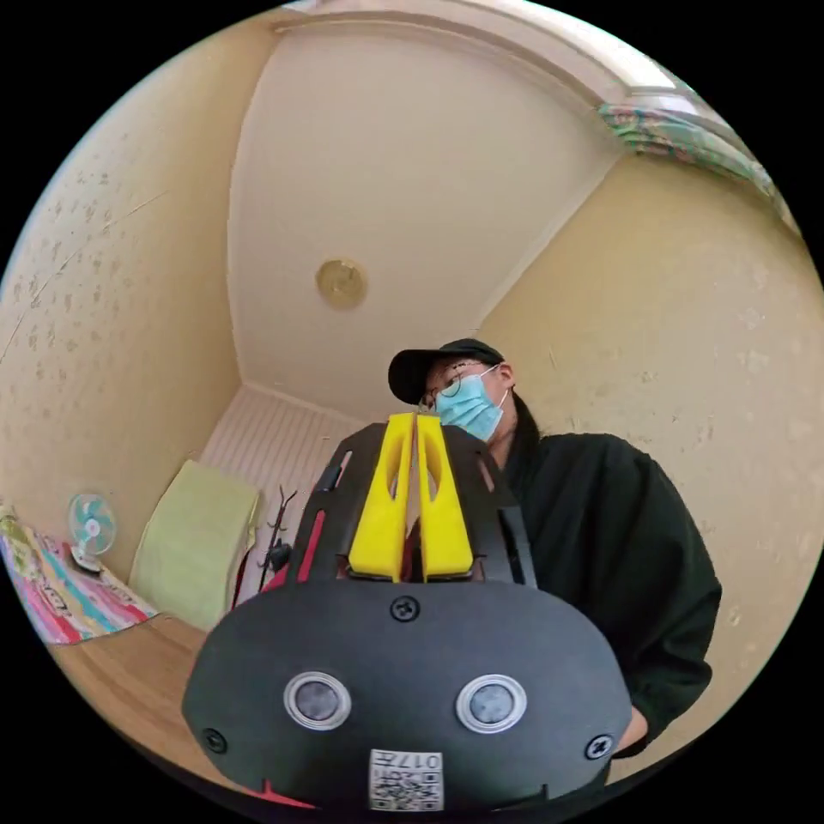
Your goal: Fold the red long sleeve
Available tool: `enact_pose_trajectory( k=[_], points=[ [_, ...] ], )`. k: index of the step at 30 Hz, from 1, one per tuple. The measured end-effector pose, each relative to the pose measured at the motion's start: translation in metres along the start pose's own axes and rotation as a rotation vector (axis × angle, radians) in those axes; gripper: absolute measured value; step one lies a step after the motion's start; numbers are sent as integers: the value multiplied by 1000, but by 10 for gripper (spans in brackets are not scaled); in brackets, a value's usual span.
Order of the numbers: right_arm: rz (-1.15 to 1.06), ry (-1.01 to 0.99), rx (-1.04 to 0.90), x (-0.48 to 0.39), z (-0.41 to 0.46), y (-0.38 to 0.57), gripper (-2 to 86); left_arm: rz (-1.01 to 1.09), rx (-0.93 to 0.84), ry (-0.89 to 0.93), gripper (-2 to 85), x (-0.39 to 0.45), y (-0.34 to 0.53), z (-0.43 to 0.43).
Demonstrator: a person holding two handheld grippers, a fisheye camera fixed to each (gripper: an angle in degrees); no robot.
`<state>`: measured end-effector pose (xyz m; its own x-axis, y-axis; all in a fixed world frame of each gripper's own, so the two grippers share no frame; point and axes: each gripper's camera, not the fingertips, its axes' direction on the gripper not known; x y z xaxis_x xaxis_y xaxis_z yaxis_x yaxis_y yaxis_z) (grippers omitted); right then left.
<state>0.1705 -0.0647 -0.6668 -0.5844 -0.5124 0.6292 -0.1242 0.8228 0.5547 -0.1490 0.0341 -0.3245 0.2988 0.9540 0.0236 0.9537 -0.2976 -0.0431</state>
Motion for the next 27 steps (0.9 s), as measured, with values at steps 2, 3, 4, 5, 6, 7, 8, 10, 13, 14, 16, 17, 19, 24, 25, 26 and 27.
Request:
enact_pose_trajectory(
  k=[2,3,4,5,6,7,8,10,13,14,16,17,19,24,25,26,27],
  points=[
    [-41,55,-4,-11,-2,4,154,10,150,68,-3,-17,-1,-12],
    [-38,149,-63,-8,11,8,149,1,15,-76,-5,-25,-6,-6],
    [-16,207,-105,-1,20,12,147,-35,-160,-284,-5,-36,-3,6],
    [72,316,-199,23,39,21,144,-68,-235,-374,-5,-44,2,12],
    [213,395,-272,56,51,34,141,-169,-365,-538,-5,-66,16,20],
    [290,424,-291,72,53,42,139,-297,-494,-710,-2,-92,37,22],
    [419,466,-287,96,49,60,135,-352,-564,-795,-1,-104,50,23],
    [492,489,-230,108,35,85,130,-495,-839,-1049,31,-143,108,21],
    [620,507,-151,114,5,123,127,-648,-1159,-1181,81,-189,188,10],
    [663,512,-133,113,-8,136,127,-684,-1218,-1200,84,-199,203,5],
    [711,523,-103,108,-24,151,127,-856,-1440,-1226,104,-244,265,-17],
    [745,524,-79,105,-34,160,127,-897,-1488,-1210,111,-256,280,-23],
    [800,515,-38,101,-45,173,127,-980,-1684,-1141,117,-302,334,-39],
    [917,557,51,83,-55,190,127,-881,-2002,-922,126,-386,416,-43],
    [928,564,56,81,-54,191,127,-874,-2074,-833,126,-405,436,-45],
    [951,572,67,78,-53,193,127,-868,-2118,-792,126,-413,446,-46],
    [973,576,78,75,-52,196,128,-861,-2206,-722,129,-424,466,-53]
  ],
)
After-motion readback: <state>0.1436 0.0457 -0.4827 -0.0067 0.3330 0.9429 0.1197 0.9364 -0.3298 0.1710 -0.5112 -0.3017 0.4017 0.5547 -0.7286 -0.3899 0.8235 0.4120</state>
